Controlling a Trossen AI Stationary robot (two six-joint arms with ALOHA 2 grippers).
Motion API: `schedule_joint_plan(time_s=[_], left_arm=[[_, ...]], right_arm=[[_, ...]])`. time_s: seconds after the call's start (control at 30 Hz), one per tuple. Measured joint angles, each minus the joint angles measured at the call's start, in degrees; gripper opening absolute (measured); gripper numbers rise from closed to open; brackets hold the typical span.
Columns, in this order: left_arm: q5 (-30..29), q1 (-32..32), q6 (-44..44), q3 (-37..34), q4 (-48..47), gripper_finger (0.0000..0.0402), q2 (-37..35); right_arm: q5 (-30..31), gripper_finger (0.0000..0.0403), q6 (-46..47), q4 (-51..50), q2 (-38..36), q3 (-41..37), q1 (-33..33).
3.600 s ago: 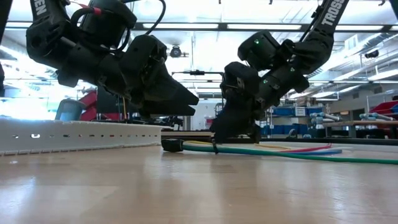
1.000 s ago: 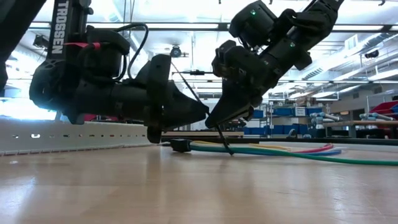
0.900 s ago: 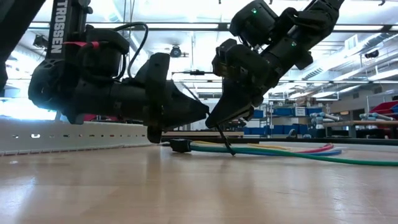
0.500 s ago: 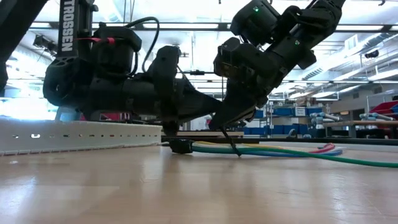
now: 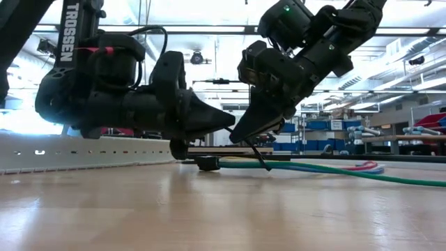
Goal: Ziptie cables
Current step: Wrap the cable wires with the black zip tie
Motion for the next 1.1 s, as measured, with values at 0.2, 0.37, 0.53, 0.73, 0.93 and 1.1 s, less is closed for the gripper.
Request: schedule_joint_plan(time_s=[0.2, 0.37, 0.53, 0.73, 0.93, 1.1], left_arm=[[2.2, 0.0, 0.3, 1.6, -0.2, 0.0049, 0.0], [2.7, 0.0, 0.5, 2.0, -0.1, 0.0098, 0.0], [2.5, 0.1, 2.1, 2.0, -0.1, 0.0132, 0.0], [0.3, 0.0, 5.2, 2.0, -0.1, 0.0137, 0.0], [-0.1, -0.1, 6.6, 0.9, 0.0, 0.0137, 0.0], [-1.6, -0.1, 4.9, -1.8, -0.2, 0.0137, 0.0]], right_arm=[[-0.2, 0.0, 0.0, 0.1, 0.0, -0.1, 0.0], [-0.3, 0.0, 0.4, 0.2, 0.0, -0.1, 0.0], [0.2, 0.0, 1.4, 0.5, 0.0, -0.1, 0.1], [1.3, 0.0, 2.3, 1.1, 0.0, -0.1, 0.1], [1.3, 0.0, 2.9, 1.1, 0.0, -0.1, 0.1], [1.3, 0.0, 3.2, 1.4, 0.0, -0.1, 0.1]])
